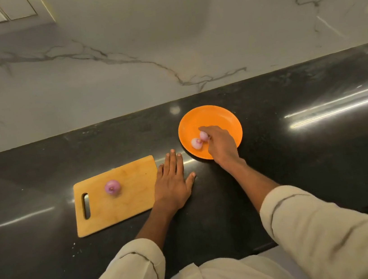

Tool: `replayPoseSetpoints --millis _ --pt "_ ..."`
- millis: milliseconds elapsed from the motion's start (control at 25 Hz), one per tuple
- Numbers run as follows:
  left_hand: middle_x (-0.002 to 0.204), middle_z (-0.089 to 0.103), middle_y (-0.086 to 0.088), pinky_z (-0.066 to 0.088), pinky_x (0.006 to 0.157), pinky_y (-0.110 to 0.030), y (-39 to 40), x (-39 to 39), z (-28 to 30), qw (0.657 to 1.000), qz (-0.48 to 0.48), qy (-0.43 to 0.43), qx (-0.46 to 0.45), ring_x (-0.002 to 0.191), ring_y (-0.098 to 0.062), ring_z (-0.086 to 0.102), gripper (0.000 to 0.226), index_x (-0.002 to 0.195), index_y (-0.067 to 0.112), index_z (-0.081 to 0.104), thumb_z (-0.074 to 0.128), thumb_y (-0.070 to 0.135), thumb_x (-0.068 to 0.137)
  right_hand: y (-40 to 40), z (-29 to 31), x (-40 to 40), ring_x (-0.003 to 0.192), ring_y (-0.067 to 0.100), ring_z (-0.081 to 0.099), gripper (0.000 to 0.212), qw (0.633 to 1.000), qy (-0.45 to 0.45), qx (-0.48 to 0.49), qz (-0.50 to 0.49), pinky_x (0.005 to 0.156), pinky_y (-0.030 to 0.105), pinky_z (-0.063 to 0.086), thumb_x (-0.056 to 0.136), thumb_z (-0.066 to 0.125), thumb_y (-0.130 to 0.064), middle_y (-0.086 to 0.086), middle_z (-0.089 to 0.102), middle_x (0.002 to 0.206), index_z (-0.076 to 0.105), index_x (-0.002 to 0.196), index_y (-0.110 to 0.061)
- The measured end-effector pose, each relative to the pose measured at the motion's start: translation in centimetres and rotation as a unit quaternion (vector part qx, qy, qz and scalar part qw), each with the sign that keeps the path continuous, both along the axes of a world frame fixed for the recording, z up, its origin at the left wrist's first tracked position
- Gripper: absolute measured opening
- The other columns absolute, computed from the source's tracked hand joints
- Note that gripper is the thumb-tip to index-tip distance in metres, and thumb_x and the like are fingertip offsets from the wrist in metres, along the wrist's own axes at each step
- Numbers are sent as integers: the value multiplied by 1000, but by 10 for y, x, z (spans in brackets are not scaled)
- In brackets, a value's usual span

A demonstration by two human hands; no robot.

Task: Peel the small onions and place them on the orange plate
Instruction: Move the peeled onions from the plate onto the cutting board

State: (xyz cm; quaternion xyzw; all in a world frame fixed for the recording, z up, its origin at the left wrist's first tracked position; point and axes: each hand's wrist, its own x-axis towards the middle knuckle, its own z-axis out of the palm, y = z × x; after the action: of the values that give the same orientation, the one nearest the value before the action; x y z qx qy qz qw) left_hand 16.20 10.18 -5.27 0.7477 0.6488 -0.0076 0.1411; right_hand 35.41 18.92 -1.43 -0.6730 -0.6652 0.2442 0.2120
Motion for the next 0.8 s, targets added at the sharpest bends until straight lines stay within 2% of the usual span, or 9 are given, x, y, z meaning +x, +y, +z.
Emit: replayPoseSetpoints --millis 80,200,320,400,520,640,720,800 --pt "179 -15 -8 2 133 -45 0 0 0 1000 1 -7 -9 166 -24 -12 82 171 15 -3 15 66 109 1 0 1 125 24 60 43 999 31 9 -43 102 38 49 104 59 -11 3 63 138 61 145 -24" --pt "180 -9 -6 4 134 -45 1 -3 7 999 0 -50 -12 166 -22 -9 80 172 16 4 25 64 110 -8 11 -8 111 16 59 39 985 111 34 -127 97 35 52 103 65 -15 0 55 129 62 140 -24" --pt "178 18 -2 9 134 -45 -15 -16 14 987 26 -150 47 166 -19 10 64 168 20 27 43 46 112 -40 28 -41 102 4 54 36 958 198 126 -166 88 24 54 97 73 -14 -4 48 122 66 132 -23" --pt "173 34 -1 16 134 -46 -43 -35 17 976 58 -179 111 163 -20 24 53 162 19 40 50 32 111 -65 31 -69 104 3 55 38 949 232 169 -134 84 16 53 93 77 -10 -4 49 123 68 128 -22" --pt "162 47 -6 30 129 -45 -90 -79 19 970 70 -162 166 151 -23 41 45 153 15 52 58 22 108 -95 21 -113 110 7 59 34 963 225 148 -6 91 24 54 93 76 -10 -6 59 122 69 125 -21" --pt "146 57 -8 46 115 -52 -128 -124 23 963 124 -141 192 135 -26 53 38 143 13 59 63 20 105 -112 9 -153 103 9 63 36 977 190 77 51 85 30 57 90 81 -17 -9 63 117 72 123 -23" --pt "143 57 -9 48 112 -54 -143 -151 24 957 174 -126 196 131 -30 55 37 141 13 60 64 18 104 -117 5 -174 107 11 64 39 983 167 40 66 88 28 54 89 82 -20 -9 65 121 72 127 -24" --pt "155 50 -11 42 119 -55 -148 -172 22 950 234 -117 171 141 -32 49 44 148 13 54 60 22 106 -118 1 -189 113 11 63 39 983 167 24 73 94 28 53 92 79 -21 -10 67 127 70 130 -25"
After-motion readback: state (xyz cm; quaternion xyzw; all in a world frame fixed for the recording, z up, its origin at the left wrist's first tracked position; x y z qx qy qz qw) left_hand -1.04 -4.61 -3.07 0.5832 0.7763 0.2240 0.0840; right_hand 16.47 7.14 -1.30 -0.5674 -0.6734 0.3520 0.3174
